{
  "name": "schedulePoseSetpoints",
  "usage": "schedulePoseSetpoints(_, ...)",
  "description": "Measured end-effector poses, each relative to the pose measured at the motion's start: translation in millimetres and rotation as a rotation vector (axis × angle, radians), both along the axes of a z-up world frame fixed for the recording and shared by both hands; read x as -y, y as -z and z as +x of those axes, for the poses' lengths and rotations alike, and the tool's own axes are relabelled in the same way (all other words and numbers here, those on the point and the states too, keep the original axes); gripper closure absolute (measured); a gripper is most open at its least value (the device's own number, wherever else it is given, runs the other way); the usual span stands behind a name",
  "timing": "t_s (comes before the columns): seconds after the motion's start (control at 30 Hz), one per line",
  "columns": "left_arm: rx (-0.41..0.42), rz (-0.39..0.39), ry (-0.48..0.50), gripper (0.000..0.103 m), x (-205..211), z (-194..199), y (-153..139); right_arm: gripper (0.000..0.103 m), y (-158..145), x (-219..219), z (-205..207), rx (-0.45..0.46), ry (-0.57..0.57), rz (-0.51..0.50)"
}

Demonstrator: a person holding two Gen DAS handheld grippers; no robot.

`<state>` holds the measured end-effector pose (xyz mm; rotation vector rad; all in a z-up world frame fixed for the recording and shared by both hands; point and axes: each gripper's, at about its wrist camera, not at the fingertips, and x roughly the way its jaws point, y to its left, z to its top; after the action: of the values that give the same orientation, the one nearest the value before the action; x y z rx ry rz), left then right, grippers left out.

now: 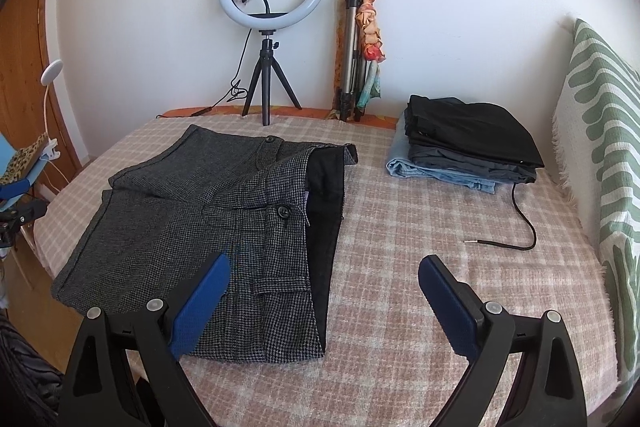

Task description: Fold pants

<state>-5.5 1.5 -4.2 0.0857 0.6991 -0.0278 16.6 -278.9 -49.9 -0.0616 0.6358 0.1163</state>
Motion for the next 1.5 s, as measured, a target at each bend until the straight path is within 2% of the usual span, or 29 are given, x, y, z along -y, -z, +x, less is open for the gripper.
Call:
schedulePoseSetpoints(0.17,-0.002,-0.089,0.072,0.000,-12,-3,5,0.010,9,-4,-3,-0.028,-0.076,-0.007)
schedulePoseSetpoints(0.3,-0.037,-0.047,0.097,0.002,-12,-3,12,0.017,21,-8,-4,-0.057,-0.137,-0.017)
schedulePoseSetpoints(0.4,-0.081,-0.001,0.127,0.016,-10,-6,19,0.019,29,-10,-6,-0.067,-0.179,-0.040)
schedulePoseSetpoints(0.53,-0.137,0.015,0.163,0.027,-12,-9,27,0.020,35,-12,-8,-0.077,-0.266,-0.057)
schedulePoseSetpoints(0.57,-0.151,0.013,0.180,0.034,-12,-11,29,0.020,36,-14,-8,-0.083,-0.289,-0.071)
schedulePoseSetpoints(0.6,-0.165,0.013,0.197,0.040,-11,-12,31,0.021,38,-17,-8,-0.094,-0.316,-0.087)
schedulePoseSetpoints(0.77,-0.228,0.027,0.291,0.056,4,-21,41,0.032,53,-37,-13,-0.147,-0.445,-0.197)
schedulePoseSetpoints(0.97,-0.304,0.035,0.389,0.057,20,-28,56,0.040,79,-52,-12,-0.205,-0.498,-0.313)
schedulePoseSetpoints(1.27,-0.364,0.036,0.436,0.057,24,-27,71,0.046,97,-69,-4,-0.202,-0.517,-0.465)
schedulePoseSetpoints(1.37,-0.361,0.061,0.452,0.056,26,-31,74,0.057,101,-75,-4,-0.193,-0.544,-0.492)
schedulePoseSetpoints(1.4,-0.361,0.070,0.460,0.055,28,-32,75,0.061,101,-77,-4,-0.193,-0.548,-0.494)
schedulePoseSetpoints(1.47,-0.352,0.106,0.468,0.040,31,-34,77,0.067,100,-80,-2,-0.192,-0.556,-0.491)
schedulePoseSetpoints(1.5,-0.345,0.127,0.475,0.039,33,-36,79,0.071,98,-81,-1,-0.189,-0.558,-0.489)
